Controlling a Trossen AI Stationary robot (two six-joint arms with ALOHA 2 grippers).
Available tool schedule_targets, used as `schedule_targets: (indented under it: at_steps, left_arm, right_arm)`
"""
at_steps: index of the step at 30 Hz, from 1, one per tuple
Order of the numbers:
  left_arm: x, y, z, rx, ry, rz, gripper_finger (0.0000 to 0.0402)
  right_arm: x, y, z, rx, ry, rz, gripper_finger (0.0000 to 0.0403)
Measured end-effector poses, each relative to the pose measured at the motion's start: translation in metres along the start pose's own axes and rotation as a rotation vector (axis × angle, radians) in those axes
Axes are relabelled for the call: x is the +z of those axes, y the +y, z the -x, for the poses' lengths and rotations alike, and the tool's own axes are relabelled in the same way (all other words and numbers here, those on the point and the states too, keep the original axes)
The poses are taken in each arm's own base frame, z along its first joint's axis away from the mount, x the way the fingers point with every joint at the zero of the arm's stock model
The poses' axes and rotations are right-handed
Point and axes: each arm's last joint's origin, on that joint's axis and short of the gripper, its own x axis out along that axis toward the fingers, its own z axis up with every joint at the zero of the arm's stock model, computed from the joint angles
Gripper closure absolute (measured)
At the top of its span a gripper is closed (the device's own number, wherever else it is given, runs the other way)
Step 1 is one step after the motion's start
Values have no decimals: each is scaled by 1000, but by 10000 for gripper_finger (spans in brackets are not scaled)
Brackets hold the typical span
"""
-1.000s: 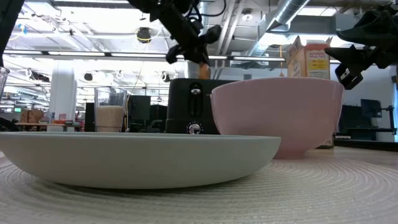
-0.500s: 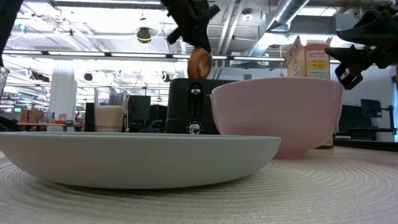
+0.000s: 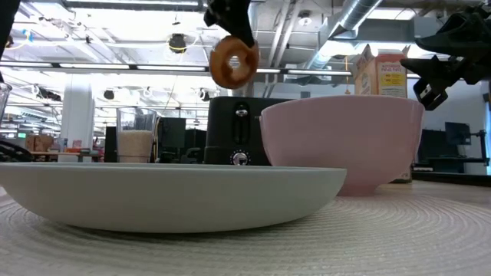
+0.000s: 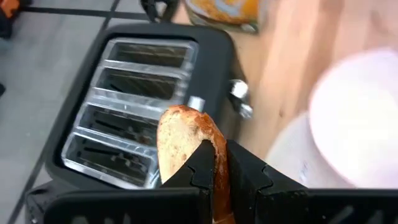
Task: Arrange a breakfast setting
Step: Put the toasted bread on the light blue plate
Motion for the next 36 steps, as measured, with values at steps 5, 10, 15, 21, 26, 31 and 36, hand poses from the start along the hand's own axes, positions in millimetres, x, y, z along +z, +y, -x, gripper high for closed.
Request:
schedule_targets:
  at_steps: [5,10,15,21,26,31,36]
  left_arm:
    - [-8,-30,15,-1,16,-85,391]
    - [-19,-60,32,27,14,-172,391]
    - [-30,-85,49,31,-3,-226,391]
    - [-43,-114,70,-13,-28,-268,391]
    - [-55,-135,89,-32,-72,-307,391]
    - [-70,-155,101,-36,-112,-318,391]
    - [-92,-175,102,-47,-116,-349,391]
  right_arm:
    - [0,0,0,0,0,0,235]
    - [0,0,0,0,0,0,235]
    - [0,0,0,0,0,0,235]
    - [0,0,0,0,0,0,235]
    - [0,0,0,0,0,0,235]
    - [0,0,0,0,0,0,235]
    - [0,0,0,0,0,0,235]
